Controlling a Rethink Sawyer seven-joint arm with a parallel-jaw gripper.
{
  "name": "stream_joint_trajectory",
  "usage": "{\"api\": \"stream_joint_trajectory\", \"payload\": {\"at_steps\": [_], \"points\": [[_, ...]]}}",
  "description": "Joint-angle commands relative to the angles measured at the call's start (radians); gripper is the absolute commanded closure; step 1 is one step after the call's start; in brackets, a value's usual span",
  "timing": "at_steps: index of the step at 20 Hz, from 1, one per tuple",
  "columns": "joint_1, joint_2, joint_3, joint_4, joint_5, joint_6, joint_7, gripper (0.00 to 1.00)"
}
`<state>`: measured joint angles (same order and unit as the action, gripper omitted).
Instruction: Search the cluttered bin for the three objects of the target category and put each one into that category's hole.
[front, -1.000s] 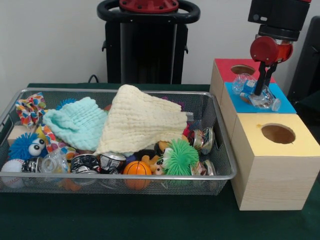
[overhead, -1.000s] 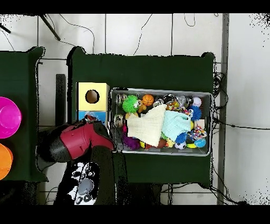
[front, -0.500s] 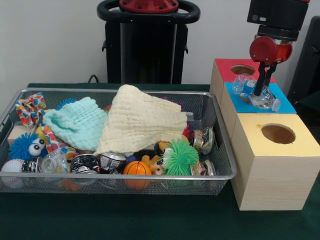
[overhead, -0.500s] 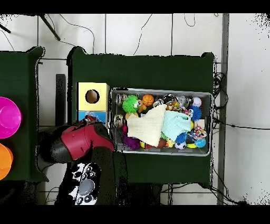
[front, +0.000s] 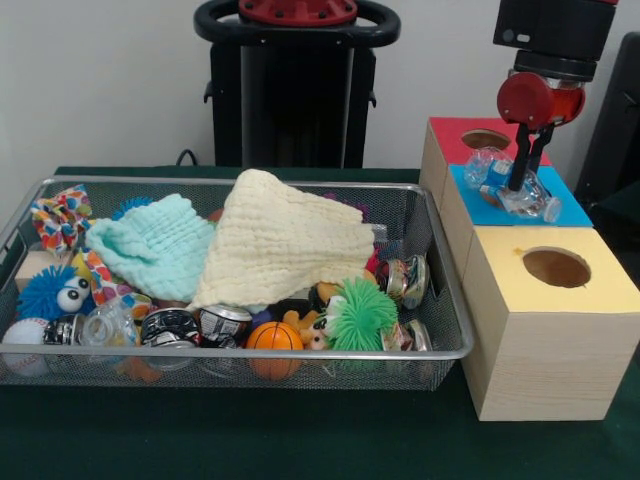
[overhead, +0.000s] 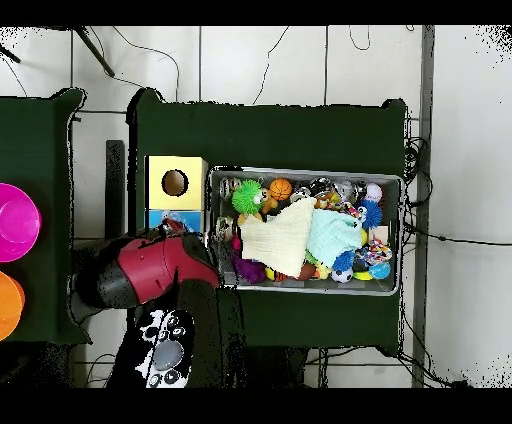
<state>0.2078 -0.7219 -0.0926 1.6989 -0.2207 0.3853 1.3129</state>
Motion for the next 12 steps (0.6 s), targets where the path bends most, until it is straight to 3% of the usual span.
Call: {"api": "stream_joint_trajectory", "payload": {"at_steps": [1,12], "points": [[-0.061,0.208,0.063,0.227,0.011,-0.048,0.221,1.00],[-0.069,0.156,0.076,0.283,0.060,-0.018,0.186,1.00]]}}
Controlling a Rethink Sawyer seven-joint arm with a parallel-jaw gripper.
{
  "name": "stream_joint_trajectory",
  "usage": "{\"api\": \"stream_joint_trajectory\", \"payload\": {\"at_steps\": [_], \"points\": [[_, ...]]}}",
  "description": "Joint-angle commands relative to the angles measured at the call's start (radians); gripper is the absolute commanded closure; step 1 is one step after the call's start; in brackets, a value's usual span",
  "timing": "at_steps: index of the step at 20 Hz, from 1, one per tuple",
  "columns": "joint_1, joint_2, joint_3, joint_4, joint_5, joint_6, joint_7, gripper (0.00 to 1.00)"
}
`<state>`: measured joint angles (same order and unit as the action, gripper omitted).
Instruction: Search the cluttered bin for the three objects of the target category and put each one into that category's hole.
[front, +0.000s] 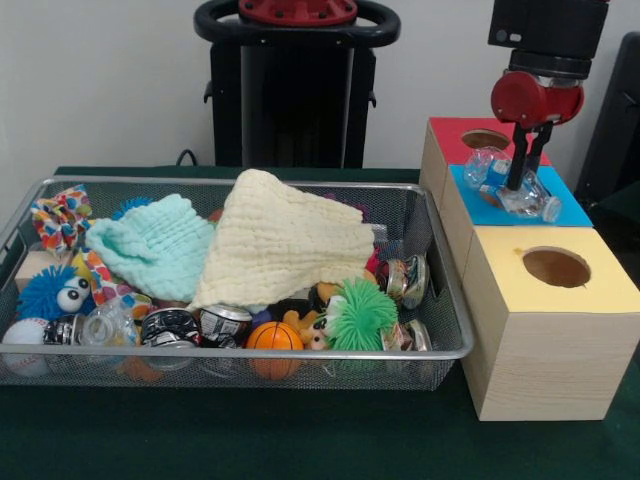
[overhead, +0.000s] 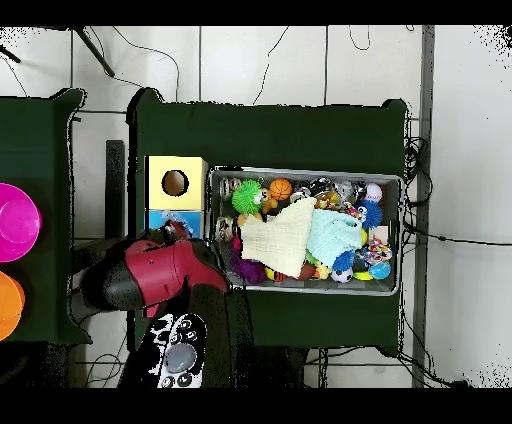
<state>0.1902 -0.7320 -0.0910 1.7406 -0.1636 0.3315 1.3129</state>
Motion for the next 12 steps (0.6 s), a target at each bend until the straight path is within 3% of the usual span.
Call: {"api": "stream_joint_trajectory", "payload": {"at_steps": [1,12], "points": [[-0.051,0.157,0.076,0.248,0.010,0.047,0.184,1.00],[-0.049,0.010,0.089,0.323,0.070,0.190,0.140,1.00]]}}
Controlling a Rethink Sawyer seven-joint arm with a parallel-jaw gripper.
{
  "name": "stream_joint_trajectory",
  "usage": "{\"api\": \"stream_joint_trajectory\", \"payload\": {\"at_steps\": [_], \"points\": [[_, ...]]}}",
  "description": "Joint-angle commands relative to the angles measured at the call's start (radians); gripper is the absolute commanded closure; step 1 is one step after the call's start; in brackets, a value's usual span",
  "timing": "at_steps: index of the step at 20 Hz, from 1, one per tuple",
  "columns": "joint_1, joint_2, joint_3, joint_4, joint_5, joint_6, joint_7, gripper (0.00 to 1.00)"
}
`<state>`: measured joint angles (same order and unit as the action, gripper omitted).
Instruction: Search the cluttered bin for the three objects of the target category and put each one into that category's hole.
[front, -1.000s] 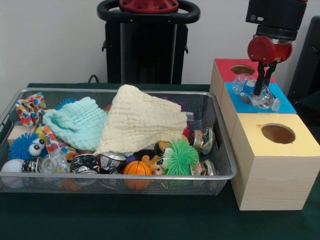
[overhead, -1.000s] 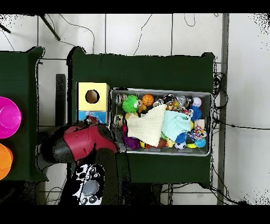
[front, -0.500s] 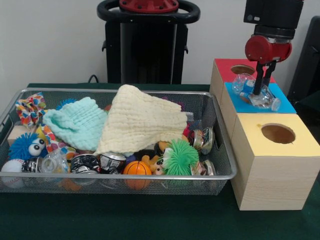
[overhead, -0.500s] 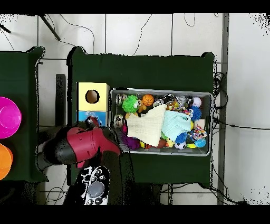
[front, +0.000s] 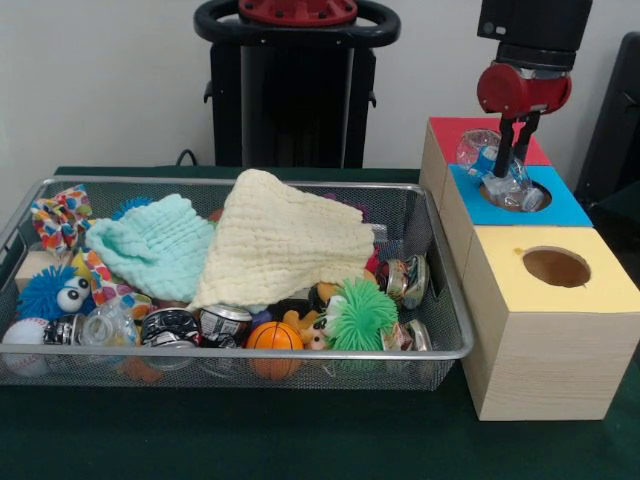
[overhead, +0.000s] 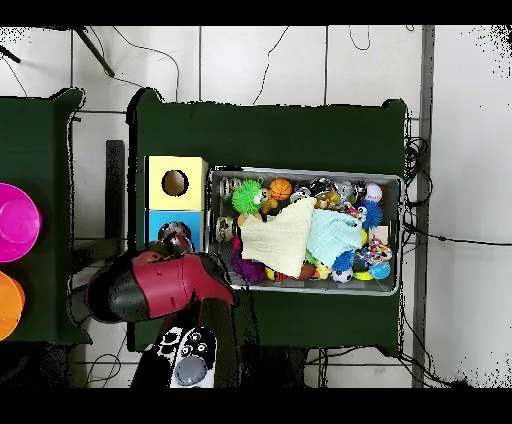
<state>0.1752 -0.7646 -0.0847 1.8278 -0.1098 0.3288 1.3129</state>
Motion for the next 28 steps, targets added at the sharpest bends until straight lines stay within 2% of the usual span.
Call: {"api": "stream_joint_trajectory", "payload": {"at_steps": [1,3,10,13,19,25,28], "points": [[-0.038,0.043,0.085,0.238,0.017,0.187,0.137,1.00],[-0.046,0.070,0.091,0.234,0.013,0.142,0.137,1.00],[0.022,0.281,0.018,0.127,-0.016,-0.109,0.226,1.00],[0.060,0.331,-0.021,0.084,-0.001,-0.132,0.241,1.00],[0.082,0.383,-0.046,0.051,0.038,-0.170,0.228,1.00],[0.096,0.453,-0.071,0.009,0.043,-0.264,0.223,1.00],[0.108,0.470,-0.087,-0.005,0.047,-0.281,0.222,1.00]]}}
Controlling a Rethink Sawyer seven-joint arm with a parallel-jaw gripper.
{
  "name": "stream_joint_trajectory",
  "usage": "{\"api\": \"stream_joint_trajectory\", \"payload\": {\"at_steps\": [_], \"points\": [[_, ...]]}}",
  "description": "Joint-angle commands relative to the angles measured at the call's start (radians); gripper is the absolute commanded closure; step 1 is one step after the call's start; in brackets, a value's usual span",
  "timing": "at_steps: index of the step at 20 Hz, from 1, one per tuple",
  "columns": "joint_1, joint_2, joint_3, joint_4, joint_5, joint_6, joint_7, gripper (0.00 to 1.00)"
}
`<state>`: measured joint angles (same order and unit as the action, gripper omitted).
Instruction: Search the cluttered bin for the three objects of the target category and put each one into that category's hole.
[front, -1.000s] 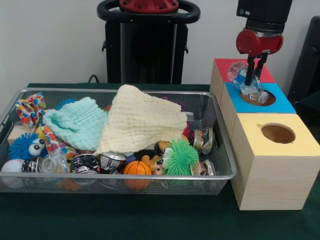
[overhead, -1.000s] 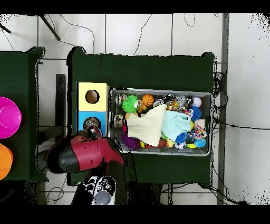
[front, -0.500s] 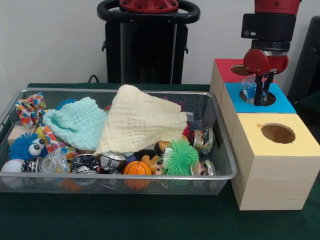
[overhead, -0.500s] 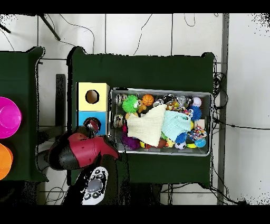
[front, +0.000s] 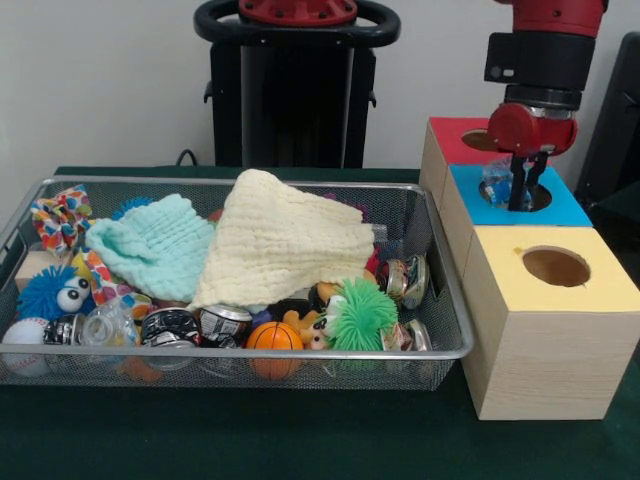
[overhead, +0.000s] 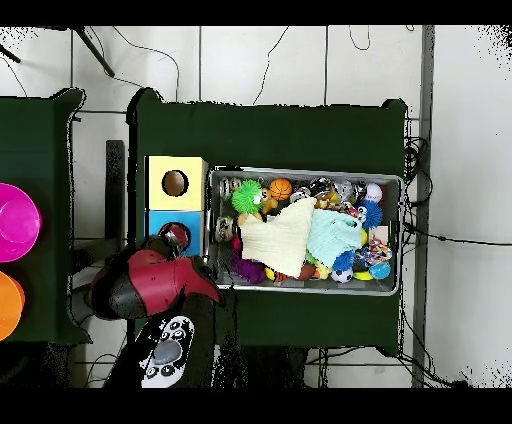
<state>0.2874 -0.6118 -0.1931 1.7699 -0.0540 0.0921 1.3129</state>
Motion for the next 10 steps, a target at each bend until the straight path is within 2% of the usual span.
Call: {"api": "stream_joint_trajectory", "payload": {"at_steps": [1,6,10], "points": [[-0.005,0.321,0.021,0.051,-0.009,-0.055,0.221,1.00],[0.019,0.374,-0.026,0.014,0.004,-0.107,0.216,1.00],[0.010,0.366,-0.022,0.022,0.007,-0.095,0.206,1.00]]}}
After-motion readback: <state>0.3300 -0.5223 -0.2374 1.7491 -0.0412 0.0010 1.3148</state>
